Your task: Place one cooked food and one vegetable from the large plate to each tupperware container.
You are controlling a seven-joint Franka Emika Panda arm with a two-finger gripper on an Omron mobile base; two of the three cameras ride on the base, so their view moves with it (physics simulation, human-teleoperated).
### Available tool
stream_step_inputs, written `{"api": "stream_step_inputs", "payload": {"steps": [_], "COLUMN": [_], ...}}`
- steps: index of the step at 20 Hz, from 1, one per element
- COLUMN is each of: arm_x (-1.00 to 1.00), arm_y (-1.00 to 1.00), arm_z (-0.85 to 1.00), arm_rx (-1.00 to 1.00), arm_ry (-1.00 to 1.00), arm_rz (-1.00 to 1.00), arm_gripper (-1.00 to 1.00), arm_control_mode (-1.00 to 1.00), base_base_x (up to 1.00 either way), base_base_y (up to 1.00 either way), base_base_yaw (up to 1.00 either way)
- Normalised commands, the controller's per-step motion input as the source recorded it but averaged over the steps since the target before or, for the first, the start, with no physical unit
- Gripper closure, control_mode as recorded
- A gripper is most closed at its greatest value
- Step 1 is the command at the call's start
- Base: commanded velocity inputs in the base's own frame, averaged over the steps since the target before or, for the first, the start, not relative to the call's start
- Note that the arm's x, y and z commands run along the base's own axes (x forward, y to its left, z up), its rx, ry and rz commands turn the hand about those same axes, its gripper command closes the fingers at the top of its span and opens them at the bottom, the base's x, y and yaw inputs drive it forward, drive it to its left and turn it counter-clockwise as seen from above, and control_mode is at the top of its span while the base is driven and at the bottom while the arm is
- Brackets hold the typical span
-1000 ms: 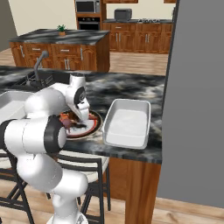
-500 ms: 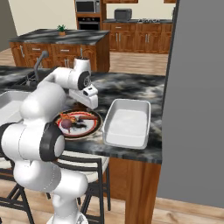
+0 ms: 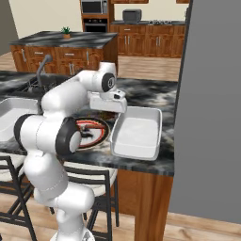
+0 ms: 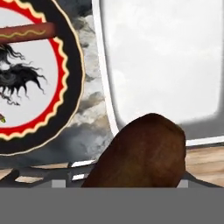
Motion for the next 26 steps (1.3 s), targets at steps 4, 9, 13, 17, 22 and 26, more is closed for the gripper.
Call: {"api": "stream_step_inputs", "payload": {"steps": [4,9,13,17,22,26], "arm_x": [0.86,0.46,0.29,0.29,0.39,0.27], "arm_y": [-0.59,-0.14,-0.40,-0.14,-0.11,-0.14], "arm_z": [-0.31,-0.55,-0.53,-0.64,-0.55,-0.48], "arm_rx": [0.00,0.00,0.00,0.02,0.07,0.06], "arm_ry": [0.09,0.13,0.02,-0.04,-0.11,-0.06], "arm_rz": [0.33,0.18,0.14,0.06,0.00,0.00], "arm_gripper": [1.00,1.00,1.00,1.00,1.00,1.00], "arm_control_mode": [-1.00,-1.00,-1.00,-1.00,-1.00,-1.00], "base_base_x": [0.00,0.00,0.00,0.00,0.00,0.00], "base_base_y": [0.00,0.00,0.00,0.00,0.00,0.00], "base_base_yaw": [0.00,0.00,0.00,0.00,0.00,0.00]}}
